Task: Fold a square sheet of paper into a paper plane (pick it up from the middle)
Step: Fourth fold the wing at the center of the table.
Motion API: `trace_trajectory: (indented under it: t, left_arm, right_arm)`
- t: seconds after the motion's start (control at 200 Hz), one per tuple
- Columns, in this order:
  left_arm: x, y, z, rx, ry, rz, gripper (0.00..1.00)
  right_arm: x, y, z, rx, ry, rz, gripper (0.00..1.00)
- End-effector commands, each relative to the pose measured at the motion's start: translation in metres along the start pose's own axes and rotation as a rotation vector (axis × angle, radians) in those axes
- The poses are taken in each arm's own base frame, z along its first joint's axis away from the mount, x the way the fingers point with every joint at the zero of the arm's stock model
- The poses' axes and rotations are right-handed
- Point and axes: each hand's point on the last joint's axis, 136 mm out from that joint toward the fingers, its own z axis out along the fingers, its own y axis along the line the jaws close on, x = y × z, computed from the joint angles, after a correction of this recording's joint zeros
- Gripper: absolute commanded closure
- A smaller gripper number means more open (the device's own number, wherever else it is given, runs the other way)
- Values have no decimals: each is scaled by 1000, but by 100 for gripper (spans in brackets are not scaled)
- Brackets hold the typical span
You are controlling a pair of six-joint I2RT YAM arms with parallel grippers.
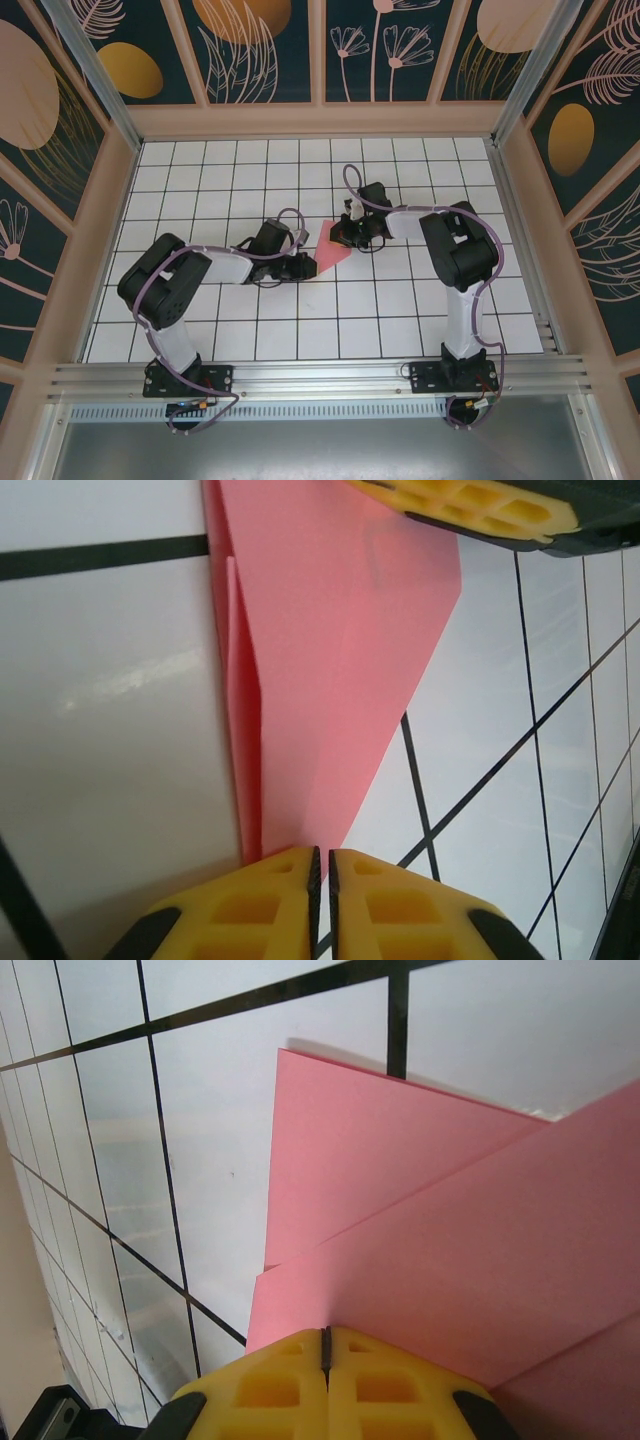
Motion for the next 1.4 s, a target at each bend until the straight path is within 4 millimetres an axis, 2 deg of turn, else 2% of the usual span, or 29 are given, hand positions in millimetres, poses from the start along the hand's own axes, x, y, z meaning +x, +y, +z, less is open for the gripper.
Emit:
trace_trajectory:
  t: [0.0,0.195,0.315,0.38,0.435,0.56,0.681,0.861,0.991,1.081,1.106,1.396]
  left_arm:
    - [56,39,-4,-127,151,-110,90]
    - [56,41,-11,-157,156,-77,96]
    - [47,36,-15,-169,145,-27,100]
    - [39,30,-17,-164,122,2,100]
    - [22,12,-25,-125,62,47,100]
    - [-10,-10,-36,-85,-72,92,96]
    - [-26,-21,-38,-46,-144,85,94]
    - [-27,-27,-26,0,-126,65,93]
    - [-20,-26,-14,5,-78,59,93]
    - [-17,-24,-13,-5,-68,58,93]
    - [-12,-15,-7,-25,-45,41,93]
    - [3,14,1,-126,-3,-6,96]
  right_arm:
    - [30,-79,17,246,62,116,96]
    - [31,-82,17,250,63,123,96]
    - [31,-81,17,251,64,123,96]
    - [30,-81,17,248,61,122,96]
    - [30,-81,17,247,60,123,96]
    - [29,-79,18,241,60,123,96]
    - [27,-78,18,237,57,123,96]
    - [27,-78,20,231,58,126,97]
    - [28,-78,20,228,60,130,96]
    - [28,-78,20,228,60,129,96]
    - [28,-78,20,228,60,129,96]
    - [26,-74,18,221,55,124,96]
